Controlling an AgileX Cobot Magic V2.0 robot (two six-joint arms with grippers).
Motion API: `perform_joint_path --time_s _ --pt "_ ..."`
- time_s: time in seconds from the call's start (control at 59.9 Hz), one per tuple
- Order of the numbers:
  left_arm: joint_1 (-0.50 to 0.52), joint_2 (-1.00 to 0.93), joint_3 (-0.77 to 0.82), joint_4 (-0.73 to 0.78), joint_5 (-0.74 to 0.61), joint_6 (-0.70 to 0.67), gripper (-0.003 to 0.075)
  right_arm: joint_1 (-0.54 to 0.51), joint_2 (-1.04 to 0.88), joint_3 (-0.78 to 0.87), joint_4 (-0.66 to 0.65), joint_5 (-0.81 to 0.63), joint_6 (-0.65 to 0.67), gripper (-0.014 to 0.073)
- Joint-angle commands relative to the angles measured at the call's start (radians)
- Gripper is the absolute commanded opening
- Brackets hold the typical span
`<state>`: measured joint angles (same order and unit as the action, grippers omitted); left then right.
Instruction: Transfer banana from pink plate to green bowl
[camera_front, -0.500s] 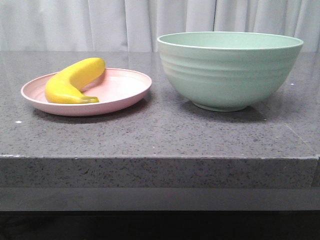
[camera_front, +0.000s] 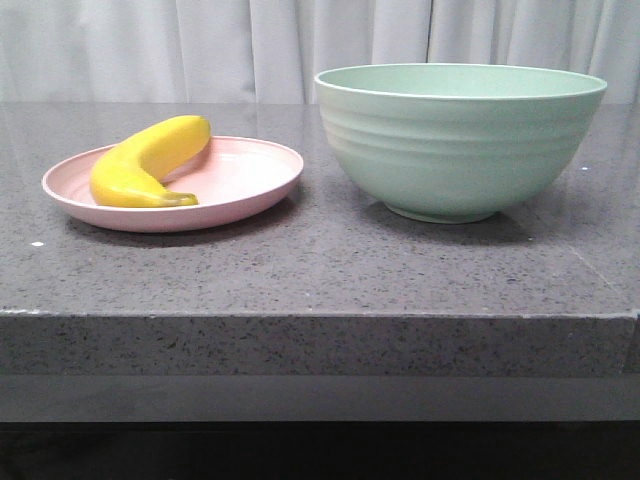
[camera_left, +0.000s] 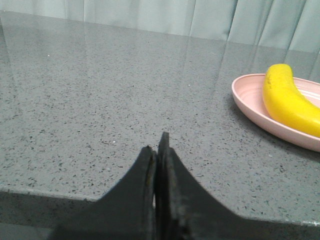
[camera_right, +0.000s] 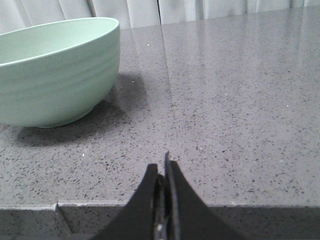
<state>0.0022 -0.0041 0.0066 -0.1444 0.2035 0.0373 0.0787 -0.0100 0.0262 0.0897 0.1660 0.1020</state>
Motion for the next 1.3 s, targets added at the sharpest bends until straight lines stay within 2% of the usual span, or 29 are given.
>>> perform_joint_path --time_s 0.0,0.884,1.068,1.285 --pt "-0.001 -0.020 0.005 -0.007 -0.084 0.001 -0.0020 -0.007 -0.023 0.001 0.003 -0.075 -0.005 -0.0115" --pt "-0.001 -0.020 0.005 -0.055 -0.091 -0.001 -0.0020 -0.007 -0.023 0.001 0.004 -0.086 -0.005 -0.0115" --pt "-0.001 -0.020 -0.014 -0.048 -0.129 -0.001 -0.0020 -0.007 -0.023 -0.011 0.004 -0.203 -0.005 -0.0115" --pt "-0.001 0.035 -0.199 -0.023 -0.108 -0.001 -0.0020 -0.007 0.024 -0.255 0.003 0.009 -0.005 -0.0115"
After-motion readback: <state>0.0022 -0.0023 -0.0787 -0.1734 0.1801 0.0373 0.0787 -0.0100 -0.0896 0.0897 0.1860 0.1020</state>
